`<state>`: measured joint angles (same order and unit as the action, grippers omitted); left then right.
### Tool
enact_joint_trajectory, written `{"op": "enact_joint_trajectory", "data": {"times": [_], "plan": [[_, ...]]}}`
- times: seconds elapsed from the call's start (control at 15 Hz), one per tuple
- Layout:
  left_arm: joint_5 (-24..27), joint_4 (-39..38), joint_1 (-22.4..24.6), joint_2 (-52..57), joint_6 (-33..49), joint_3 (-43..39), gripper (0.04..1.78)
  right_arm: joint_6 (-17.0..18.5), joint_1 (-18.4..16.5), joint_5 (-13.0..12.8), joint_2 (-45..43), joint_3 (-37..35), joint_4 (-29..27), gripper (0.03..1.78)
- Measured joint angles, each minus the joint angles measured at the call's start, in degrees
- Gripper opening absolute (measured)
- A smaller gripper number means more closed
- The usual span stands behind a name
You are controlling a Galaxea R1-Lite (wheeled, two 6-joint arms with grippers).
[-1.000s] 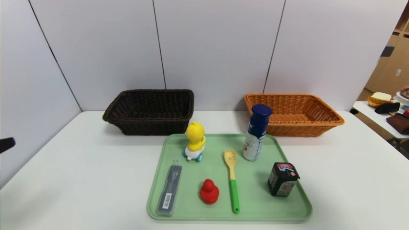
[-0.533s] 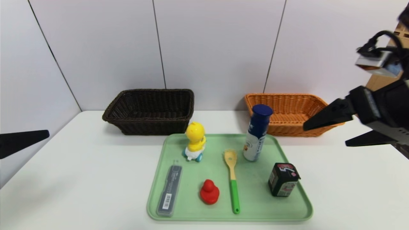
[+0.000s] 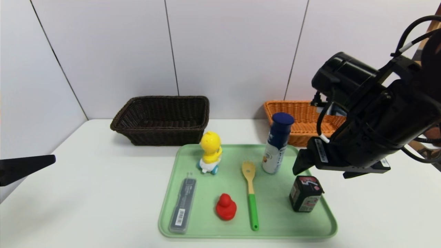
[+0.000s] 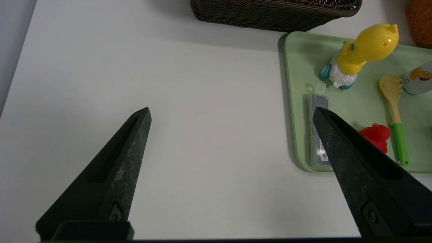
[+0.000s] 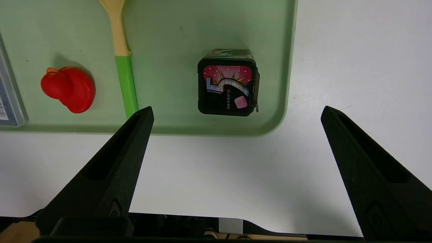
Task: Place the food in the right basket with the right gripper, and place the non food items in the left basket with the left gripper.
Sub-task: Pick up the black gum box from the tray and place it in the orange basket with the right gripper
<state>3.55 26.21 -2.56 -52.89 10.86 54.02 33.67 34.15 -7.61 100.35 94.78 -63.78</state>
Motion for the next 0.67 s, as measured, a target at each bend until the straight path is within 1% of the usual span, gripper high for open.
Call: {"op": "enact_joint_trajectory", "data": {"times": [0.33, 0.47, 0.67], "plan": [[0.13, 0.0, 0.0, 0.52, -0.01, -1.34, 1.69, 1.06, 0.28, 0.23, 2.97, -4.53, 0.24, 1.71], [0.2, -0.04, 0.02, 0.89, -0.04, -1.67, 1.69, 1.24, 0.28, 0.34, 3.86, -5.34, 0.45, 1.71], [0.28, 0.0, -0.05, 1.6, -0.04, -2.01, 1.69, 1.37, 0.28, 2.32, 5.02, -5.91, 2.57, 1.71]]}}
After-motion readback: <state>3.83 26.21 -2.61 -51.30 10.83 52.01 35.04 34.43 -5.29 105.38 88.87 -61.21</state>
